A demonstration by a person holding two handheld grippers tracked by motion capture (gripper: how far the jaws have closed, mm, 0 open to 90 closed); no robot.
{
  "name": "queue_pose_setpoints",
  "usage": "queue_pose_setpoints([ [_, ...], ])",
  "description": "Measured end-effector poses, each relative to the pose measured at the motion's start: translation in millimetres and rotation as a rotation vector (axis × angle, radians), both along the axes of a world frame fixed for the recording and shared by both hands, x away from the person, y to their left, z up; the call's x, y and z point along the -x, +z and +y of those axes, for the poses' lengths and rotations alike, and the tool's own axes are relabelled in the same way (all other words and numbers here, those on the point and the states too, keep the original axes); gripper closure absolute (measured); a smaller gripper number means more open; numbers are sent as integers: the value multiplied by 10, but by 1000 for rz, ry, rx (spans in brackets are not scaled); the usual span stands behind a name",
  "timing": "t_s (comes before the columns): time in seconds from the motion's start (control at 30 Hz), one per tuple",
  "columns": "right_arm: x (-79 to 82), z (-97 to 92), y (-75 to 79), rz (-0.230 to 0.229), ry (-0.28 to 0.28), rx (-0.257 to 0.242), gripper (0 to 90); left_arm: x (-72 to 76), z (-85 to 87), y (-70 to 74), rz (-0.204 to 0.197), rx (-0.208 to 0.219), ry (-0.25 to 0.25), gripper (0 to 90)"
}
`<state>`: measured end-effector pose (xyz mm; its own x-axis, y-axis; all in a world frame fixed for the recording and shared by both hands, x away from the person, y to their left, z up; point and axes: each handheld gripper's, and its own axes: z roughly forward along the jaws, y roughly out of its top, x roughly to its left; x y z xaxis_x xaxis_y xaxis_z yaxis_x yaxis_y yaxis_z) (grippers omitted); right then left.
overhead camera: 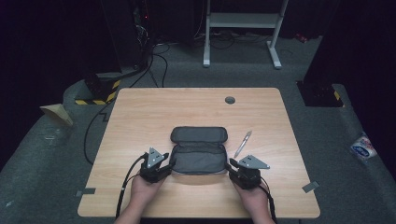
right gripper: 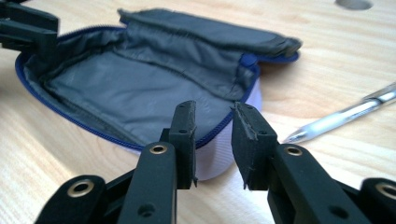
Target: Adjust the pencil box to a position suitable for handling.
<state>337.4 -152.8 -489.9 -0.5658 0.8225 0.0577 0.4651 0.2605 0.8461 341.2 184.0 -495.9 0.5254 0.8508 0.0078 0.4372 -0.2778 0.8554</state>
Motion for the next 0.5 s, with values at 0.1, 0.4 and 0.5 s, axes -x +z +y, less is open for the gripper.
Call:
queue_pose_setpoints([
  [0.1,-25,-82,60,-21,-25,-16,675,38,55,45,-19,15,6,550],
  [0.4,-258,-313,69,-34,-134,-2,641,104,420,-32,10,-21,99,526],
  [0.5,-370,-348,16,-18,-169,7,624,124,556,-116,47,-46,142,520],
])
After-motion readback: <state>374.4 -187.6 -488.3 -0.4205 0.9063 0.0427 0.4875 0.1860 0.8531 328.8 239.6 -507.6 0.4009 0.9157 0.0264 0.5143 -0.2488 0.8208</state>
